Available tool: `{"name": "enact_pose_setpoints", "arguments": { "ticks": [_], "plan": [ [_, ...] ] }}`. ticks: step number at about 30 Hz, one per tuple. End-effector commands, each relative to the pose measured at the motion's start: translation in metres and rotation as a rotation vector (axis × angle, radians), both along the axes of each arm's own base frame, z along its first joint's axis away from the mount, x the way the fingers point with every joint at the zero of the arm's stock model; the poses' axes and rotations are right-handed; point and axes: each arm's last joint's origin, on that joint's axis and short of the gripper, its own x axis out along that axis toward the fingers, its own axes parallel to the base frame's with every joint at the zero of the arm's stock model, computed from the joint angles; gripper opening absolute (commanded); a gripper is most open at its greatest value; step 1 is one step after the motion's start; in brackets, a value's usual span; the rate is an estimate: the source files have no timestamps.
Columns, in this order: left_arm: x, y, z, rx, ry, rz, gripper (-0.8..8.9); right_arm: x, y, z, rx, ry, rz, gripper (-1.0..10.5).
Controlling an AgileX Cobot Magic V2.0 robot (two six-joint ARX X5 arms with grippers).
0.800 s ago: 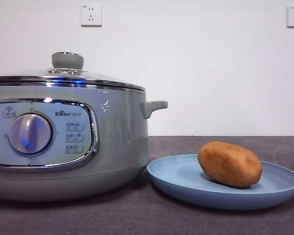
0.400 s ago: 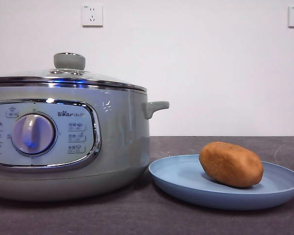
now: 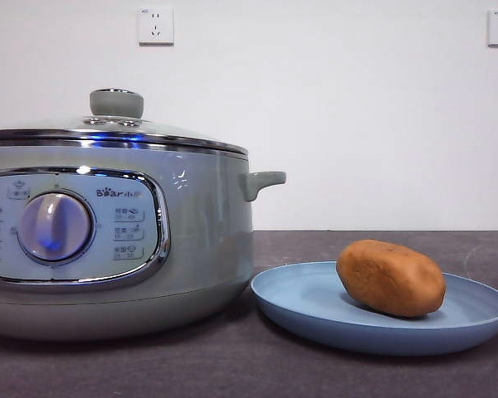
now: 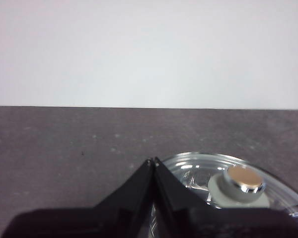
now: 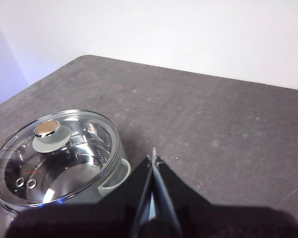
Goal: Take the potato out from the steamer,put the potato on the plate,close the lid
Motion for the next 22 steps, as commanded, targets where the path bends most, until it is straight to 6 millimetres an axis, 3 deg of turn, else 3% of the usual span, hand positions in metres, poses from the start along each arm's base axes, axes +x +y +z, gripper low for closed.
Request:
{"name": "enact_pose_setpoints", "arguments": {
  "ticks": [1,10,22],
  "plan": [
    [0.003,0.002,-0.039,-0.033,-0.022,0.007,-0.03,-0.001,-0.001,0.001,0.001,-0.005,-0.002,0.0],
    [0.001,0.008,-0.099,-0.049,-0.116,0.068,-0.03,-0.001,0.0,0.001,0.001,-0.005,-0.002,0.0],
    [0.005,0.011,-0.129,-0.04,0.057,0.103,-0.03,-0.001,-0.001,0.001,0.001,-0.005,-0.002,0.0]
  ]
}}
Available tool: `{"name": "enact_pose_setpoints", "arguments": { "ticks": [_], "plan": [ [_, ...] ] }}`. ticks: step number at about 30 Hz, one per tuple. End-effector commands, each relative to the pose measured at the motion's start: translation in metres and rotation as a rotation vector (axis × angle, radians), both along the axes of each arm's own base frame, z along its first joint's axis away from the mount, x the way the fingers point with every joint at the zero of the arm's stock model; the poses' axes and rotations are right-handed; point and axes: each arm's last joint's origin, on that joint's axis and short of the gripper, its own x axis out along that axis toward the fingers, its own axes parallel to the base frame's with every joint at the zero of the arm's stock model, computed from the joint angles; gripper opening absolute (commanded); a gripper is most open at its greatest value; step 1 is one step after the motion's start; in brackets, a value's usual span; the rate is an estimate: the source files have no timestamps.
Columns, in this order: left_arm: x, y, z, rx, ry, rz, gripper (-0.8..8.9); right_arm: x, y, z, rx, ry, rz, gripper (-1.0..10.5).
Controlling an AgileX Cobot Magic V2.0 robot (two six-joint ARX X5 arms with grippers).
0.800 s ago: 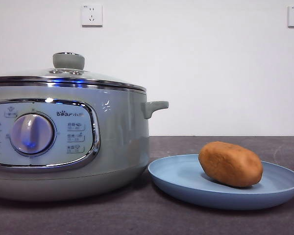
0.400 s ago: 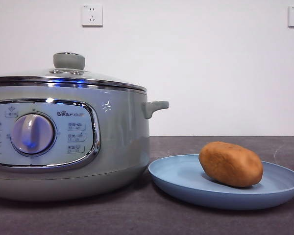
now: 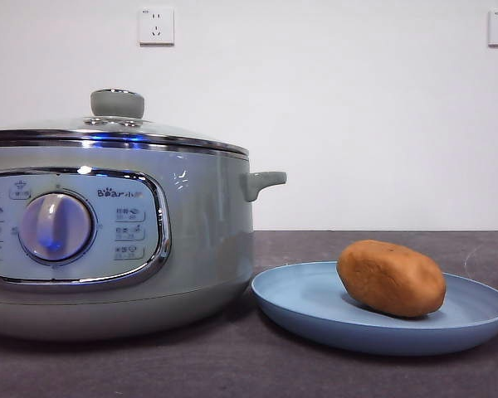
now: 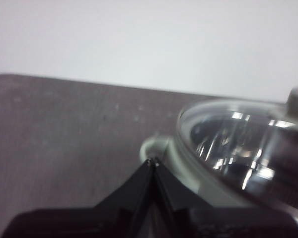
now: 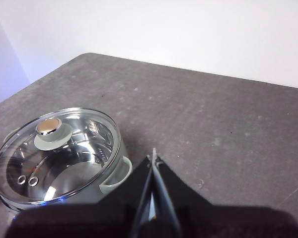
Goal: Take the potato out from the steamer,put the potato on the plate,close the lid
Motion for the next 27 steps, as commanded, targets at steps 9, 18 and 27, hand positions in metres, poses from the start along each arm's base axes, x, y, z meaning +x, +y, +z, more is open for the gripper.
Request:
{"name": "enact_pose_setpoints", "arguments": {
  "ticks": [9,18,27],
  "plan": [
    [-0.0006,0.0004,-0.0147,-0.01,0.118,0.006,-0.03,-0.0008,-0.0005,0.0016,0.004,-0.01,-0.002,0.0],
    [-0.0006,0.0005,-0.0147,-0.01,0.118,0.01,-0.03,-0.0007,-0.0004,0.0015,0.004,-0.009,-0.002,0.0],
    [-0.0006,0.0005,-0.0147,-0.009,0.118,0.01,-0.03,-0.0007,-0.0004,0.0015,0.004,-0.009,-0.002,0.0]
  ]
}}
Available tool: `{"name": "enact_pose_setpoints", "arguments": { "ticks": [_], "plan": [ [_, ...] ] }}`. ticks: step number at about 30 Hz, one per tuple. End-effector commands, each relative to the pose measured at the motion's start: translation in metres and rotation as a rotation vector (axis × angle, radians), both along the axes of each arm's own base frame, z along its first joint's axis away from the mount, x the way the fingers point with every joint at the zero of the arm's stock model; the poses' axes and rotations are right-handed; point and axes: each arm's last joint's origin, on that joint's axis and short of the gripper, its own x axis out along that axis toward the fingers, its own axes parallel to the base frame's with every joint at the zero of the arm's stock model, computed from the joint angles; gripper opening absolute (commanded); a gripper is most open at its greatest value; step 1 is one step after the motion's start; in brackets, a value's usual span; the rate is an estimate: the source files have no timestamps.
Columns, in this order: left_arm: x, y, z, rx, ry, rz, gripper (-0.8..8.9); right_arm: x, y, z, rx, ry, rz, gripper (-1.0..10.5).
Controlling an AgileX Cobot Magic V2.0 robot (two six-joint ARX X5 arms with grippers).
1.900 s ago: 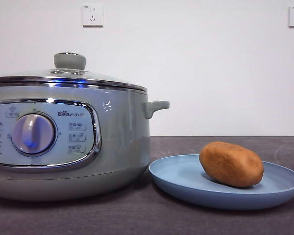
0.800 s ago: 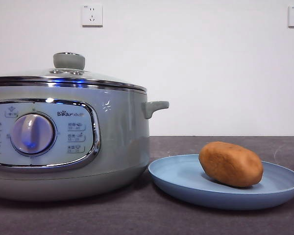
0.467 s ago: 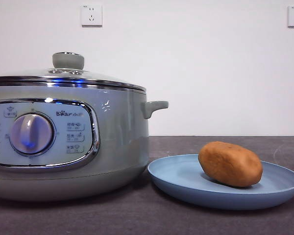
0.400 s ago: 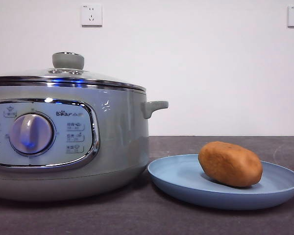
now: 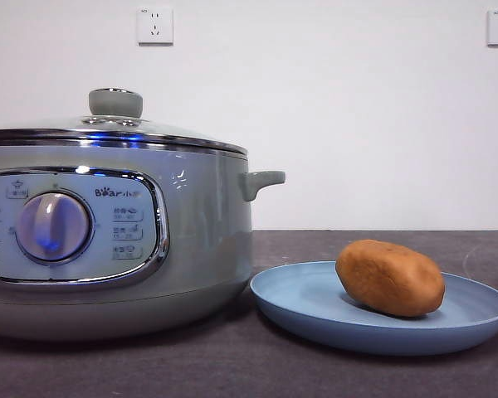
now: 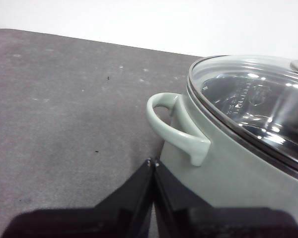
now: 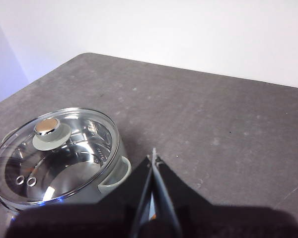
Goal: Take the potato out from the steamer,put the potato on the plate,close the lid
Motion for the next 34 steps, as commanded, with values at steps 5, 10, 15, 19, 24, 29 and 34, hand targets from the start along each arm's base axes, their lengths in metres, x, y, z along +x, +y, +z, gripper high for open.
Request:
{"name": "enact_pose_setpoints", "arguments": {
  "ticks": [5,10,15,19,24,29,34],
  "plan": [
    [0.001,0.0,-0.004,-0.002,0.008,0.005,-0.03,-0.001,-0.001,0.002,0.004,-0.01,-0.002,0.0],
    [0.001,0.0,-0.004,-0.002,0.008,0.005,-0.03,0.0,-0.001,0.001,-0.045,-0.037,0.001,0.0],
    [0.001,0.0,-0.004,-0.002,0.008,0.005,-0.03,0.009,-0.009,-0.008,-0.101,0.009,-0.087,0.0],
    [0.001,0.0,-0.004,-0.002,0.008,0.005,-0.03,0.026,-0.026,-0.033,-0.117,0.072,-0.265,0.0],
    [0.001,0.0,-0.004,-0.002,0.008,0.005,-0.03,0.039,-0.048,-0.079,-0.046,0.085,-0.473,0.0],
    [0.001,0.0,-0.004,-0.002,0.008,0.005,-0.03,0.039,-0.053,-0.125,0.021,-0.05,-0.521,0.0],
    [0.001,0.0,-0.004,-0.002,0.008,0.005,-0.03,0.033,-0.053,-0.166,0.08,-0.125,-0.526,0.0]
  ]
}}
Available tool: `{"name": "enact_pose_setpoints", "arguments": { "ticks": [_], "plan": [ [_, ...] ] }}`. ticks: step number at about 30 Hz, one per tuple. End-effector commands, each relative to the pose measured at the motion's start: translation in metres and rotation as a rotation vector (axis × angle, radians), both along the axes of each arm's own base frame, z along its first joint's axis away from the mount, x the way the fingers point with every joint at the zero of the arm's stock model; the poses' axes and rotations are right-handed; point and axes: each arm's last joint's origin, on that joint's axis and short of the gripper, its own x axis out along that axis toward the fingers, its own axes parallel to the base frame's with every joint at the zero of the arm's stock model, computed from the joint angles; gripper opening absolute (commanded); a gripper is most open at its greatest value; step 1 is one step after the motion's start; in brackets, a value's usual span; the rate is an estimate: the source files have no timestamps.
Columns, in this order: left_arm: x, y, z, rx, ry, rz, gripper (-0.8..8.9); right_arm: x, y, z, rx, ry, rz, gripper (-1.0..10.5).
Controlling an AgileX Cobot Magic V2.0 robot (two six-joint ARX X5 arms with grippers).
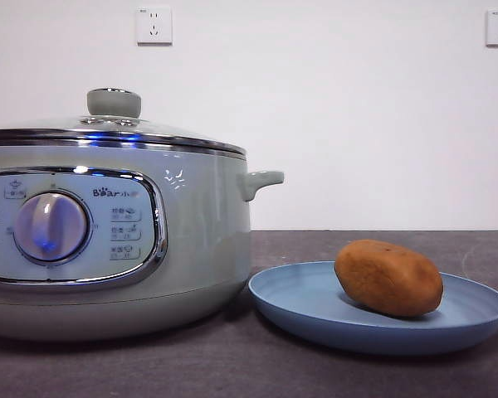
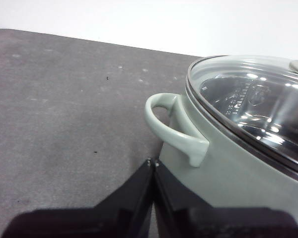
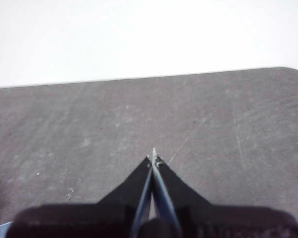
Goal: Take the potato out from the steamer,put the potato on the plate,close the lid
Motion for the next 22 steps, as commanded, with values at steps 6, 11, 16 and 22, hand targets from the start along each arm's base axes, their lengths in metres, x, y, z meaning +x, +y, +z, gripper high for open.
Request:
{"name": "enact_pose_setpoints", "arguments": {
  "ticks": [6,11,16,22],
  "plan": [
    [0.001,0.0,-0.004,-0.002,0.008,0.005,-0.03,-0.011,-0.001,-0.066,0.082,0.005,-0.013,0.0],
    [0.001,0.0,-0.004,-0.002,0.008,0.005,-0.03,-0.017,-0.001,-0.09,0.125,0.006,-0.02,0.0],
    [0.001,0.0,-0.004,-0.002,0.008,0.005,-0.03,-0.022,-0.001,-0.094,0.133,0.001,-0.021,0.0],
    [0.001,0.0,-0.004,-0.002,0.008,0.005,-0.03,-0.028,-0.001,-0.097,0.132,0.015,-0.022,0.0]
  ]
}}
